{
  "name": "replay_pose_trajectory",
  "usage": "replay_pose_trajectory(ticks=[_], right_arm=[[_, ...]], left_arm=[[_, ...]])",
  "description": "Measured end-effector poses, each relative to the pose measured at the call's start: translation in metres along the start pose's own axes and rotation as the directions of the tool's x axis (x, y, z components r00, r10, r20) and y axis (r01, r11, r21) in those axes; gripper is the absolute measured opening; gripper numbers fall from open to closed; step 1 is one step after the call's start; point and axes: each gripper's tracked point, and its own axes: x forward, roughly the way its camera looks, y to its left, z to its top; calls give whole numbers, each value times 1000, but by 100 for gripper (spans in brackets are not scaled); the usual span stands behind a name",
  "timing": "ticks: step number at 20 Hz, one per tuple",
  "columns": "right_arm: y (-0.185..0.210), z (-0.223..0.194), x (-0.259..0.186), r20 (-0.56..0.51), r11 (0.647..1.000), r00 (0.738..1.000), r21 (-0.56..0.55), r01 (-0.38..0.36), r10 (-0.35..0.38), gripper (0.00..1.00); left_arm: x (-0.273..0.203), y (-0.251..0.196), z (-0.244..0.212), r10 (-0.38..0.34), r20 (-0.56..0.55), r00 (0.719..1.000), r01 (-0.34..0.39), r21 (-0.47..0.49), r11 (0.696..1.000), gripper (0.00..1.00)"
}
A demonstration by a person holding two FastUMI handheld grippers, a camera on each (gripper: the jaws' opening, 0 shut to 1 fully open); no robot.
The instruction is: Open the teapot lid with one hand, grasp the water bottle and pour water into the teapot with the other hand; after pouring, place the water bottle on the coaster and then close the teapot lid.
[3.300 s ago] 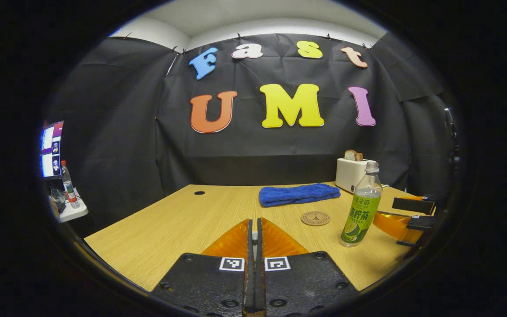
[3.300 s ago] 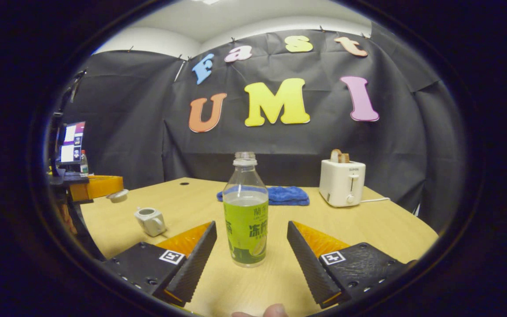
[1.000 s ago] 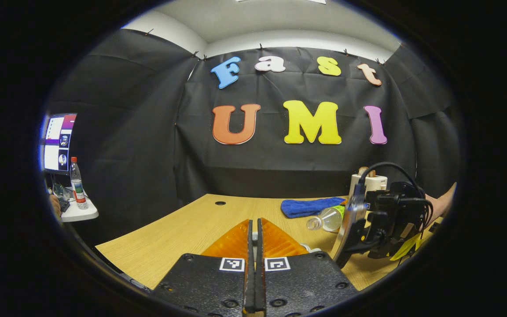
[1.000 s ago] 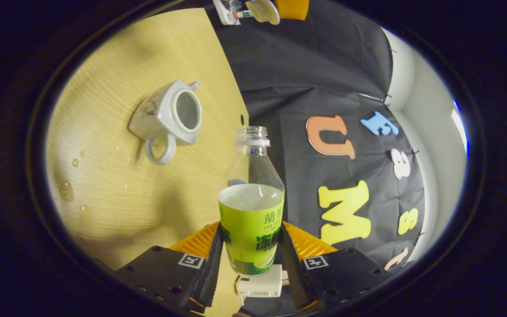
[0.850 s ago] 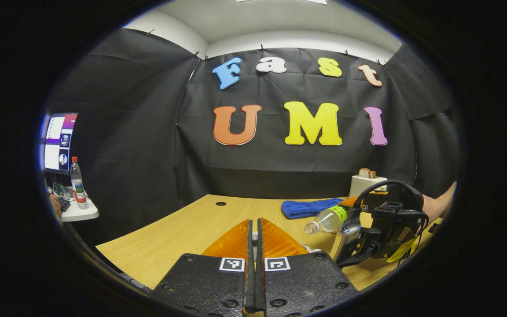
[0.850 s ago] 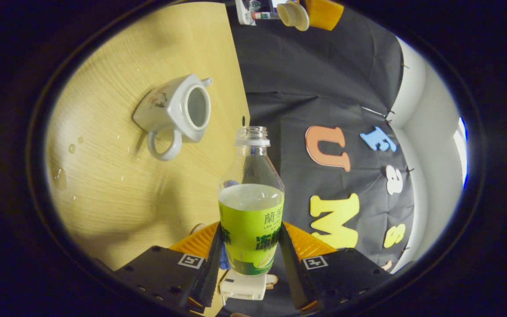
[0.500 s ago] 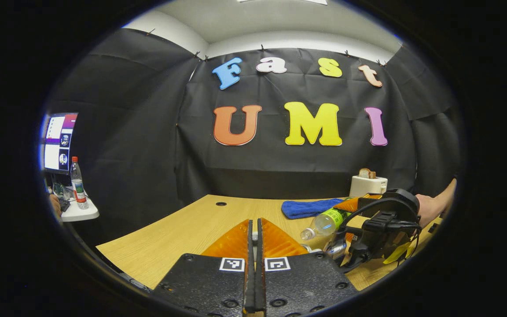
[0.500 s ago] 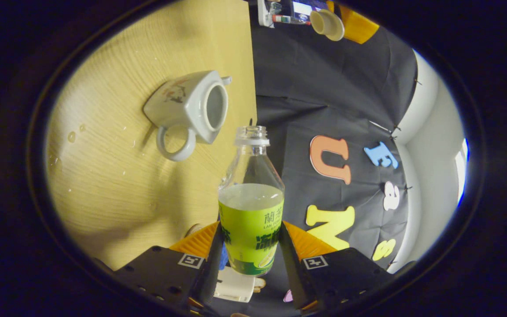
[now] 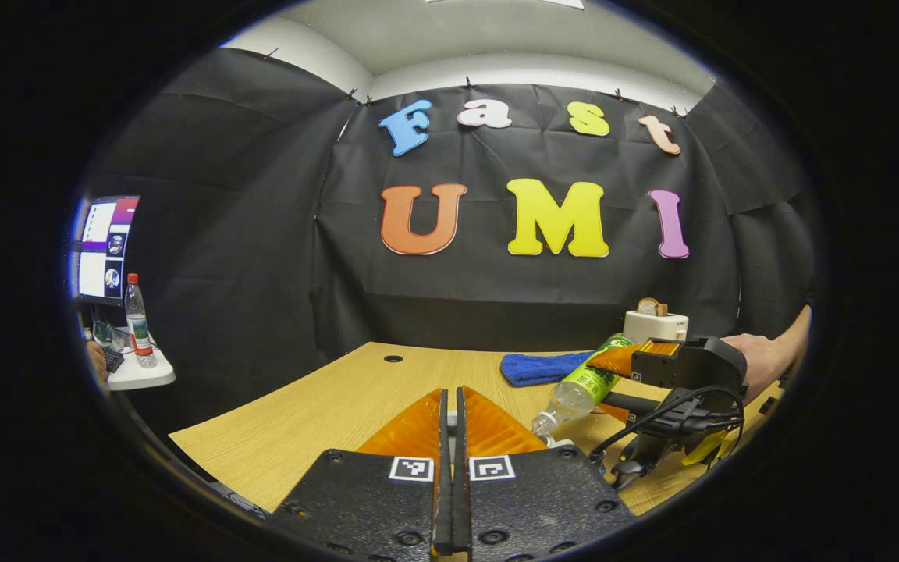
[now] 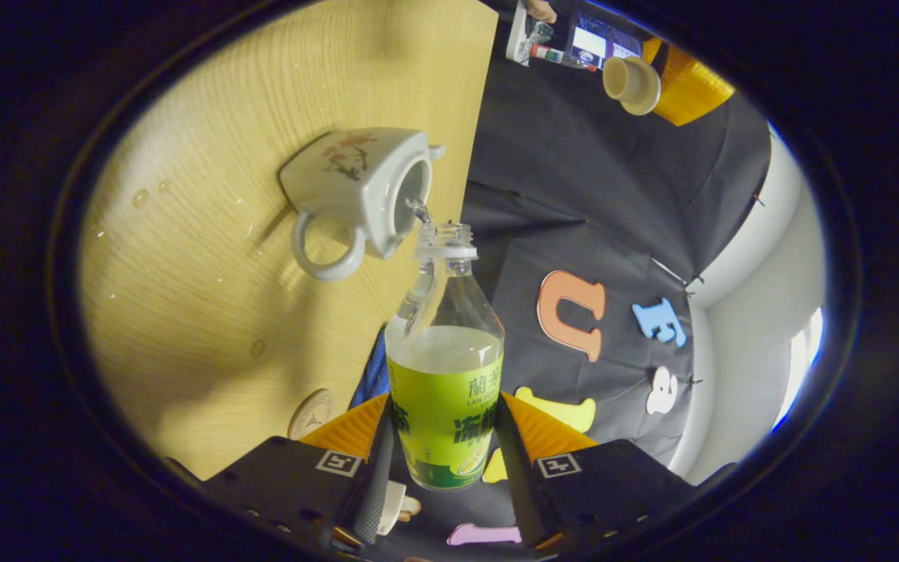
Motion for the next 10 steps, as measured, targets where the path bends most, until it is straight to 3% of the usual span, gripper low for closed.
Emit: replay_pose_trajectory(ticks=[10], right_arm=[[-11, 0, -1, 18, 996, 999, -81, 30, -28, 66]], left_arm=[[-1, -3, 1, -6, 0, 1000, 6, 4, 1000, 2]])
